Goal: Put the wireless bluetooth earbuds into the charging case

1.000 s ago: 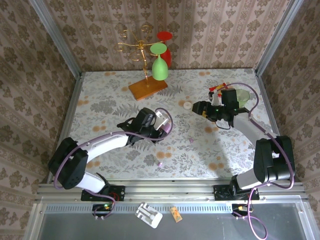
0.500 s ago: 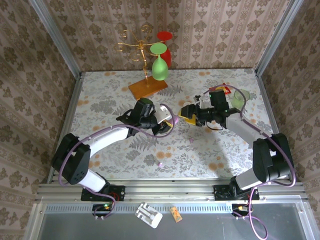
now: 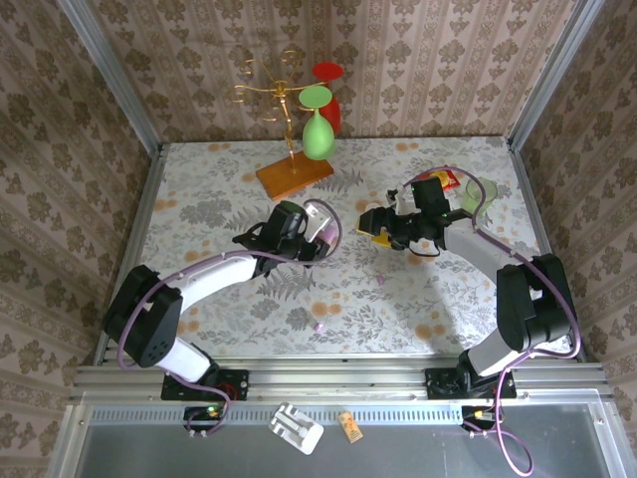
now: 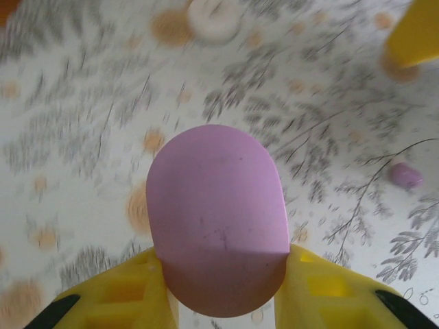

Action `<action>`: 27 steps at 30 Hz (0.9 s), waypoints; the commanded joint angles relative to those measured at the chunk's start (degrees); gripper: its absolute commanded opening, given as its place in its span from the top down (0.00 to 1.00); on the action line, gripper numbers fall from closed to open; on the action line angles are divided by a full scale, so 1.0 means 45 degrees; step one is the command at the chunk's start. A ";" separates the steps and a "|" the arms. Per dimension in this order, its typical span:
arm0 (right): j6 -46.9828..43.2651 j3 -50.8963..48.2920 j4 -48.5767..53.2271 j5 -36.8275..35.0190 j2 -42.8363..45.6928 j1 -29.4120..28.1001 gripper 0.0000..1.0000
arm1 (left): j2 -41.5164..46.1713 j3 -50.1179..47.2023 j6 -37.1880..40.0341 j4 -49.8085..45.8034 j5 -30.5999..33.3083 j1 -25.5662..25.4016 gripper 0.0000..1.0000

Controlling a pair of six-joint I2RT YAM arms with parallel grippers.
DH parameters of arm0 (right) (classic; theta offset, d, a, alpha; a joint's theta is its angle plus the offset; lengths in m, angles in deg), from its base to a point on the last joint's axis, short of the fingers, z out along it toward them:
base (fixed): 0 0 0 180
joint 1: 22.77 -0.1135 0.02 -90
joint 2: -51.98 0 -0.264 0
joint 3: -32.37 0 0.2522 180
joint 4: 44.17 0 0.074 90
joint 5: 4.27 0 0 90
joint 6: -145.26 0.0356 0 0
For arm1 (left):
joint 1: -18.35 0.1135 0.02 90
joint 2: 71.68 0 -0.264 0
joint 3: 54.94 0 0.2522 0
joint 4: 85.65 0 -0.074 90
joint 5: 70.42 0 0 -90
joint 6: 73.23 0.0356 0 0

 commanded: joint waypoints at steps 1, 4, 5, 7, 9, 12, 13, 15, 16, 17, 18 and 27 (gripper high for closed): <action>-0.0547 0.0144 0.0365 -0.0956 -0.0124 0.0041 0.24 | -0.0061 -0.0421 -0.3370 -0.1303 0.1876 -0.0323 0.77; -0.0595 0.0037 0.0218 -0.1203 -0.0144 0.0009 0.24 | -0.0493 -0.0321 -0.4628 -0.1756 0.1672 -0.0718 0.76; -0.0610 0.0035 0.0188 -0.1248 -0.0161 0.0020 0.24 | -0.0772 -0.0208 -0.4919 -0.1885 0.1528 -0.0859 0.76; -0.0649 0.0009 0.0167 -0.1362 -0.0186 0.0008 0.24 | -0.1312 -0.0024 -0.5400 -0.2051 0.1400 -0.1092 0.75; -0.0660 -0.0047 0.0148 -0.1501 -0.0196 0.0014 0.24 | -0.1897 0.0179 -0.5730 -0.2102 0.1258 -0.1288 0.75; -0.0727 -0.0119 0.0166 -0.1580 -0.0147 -0.0003 0.24 | -0.2605 0.0510 -0.6003 -0.2199 0.1074 -0.1390 0.71; -0.0770 -0.0130 0.0232 -0.1623 -0.0129 0.0016 0.24 | -0.2804 0.0652 -0.6082 -0.2301 0.0945 -0.1392 0.70; -0.0914 -0.0144 0.0375 -0.1766 -0.0037 0.0012 0.24 | -0.3079 0.0961 -0.6059 -0.2548 0.0715 -0.1405 0.62; -0.0978 -0.0150 0.0463 -0.1825 0.0021 0.0022 0.24 | -0.3120 0.1047 -0.6125 -0.2661 0.0576 -0.1404 0.57; -0.1057 -0.0151 0.0532 -0.1894 0.0062 0.0025 0.24 | -0.3141 0.1144 -0.6154 -0.2770 0.0380 -0.1406 0.50; -0.1105 -0.0141 0.0558 -0.1963 0.0094 0.0012 0.24 | -0.3112 0.1222 -0.6172 -0.2833 0.0191 -0.1405 0.44; -0.1178 -0.0268 0.0346 -0.2188 -0.0018 0.0042 0.24 | -0.2507 0.0956 -0.7309 -0.1279 -0.1870 -0.1561 0.33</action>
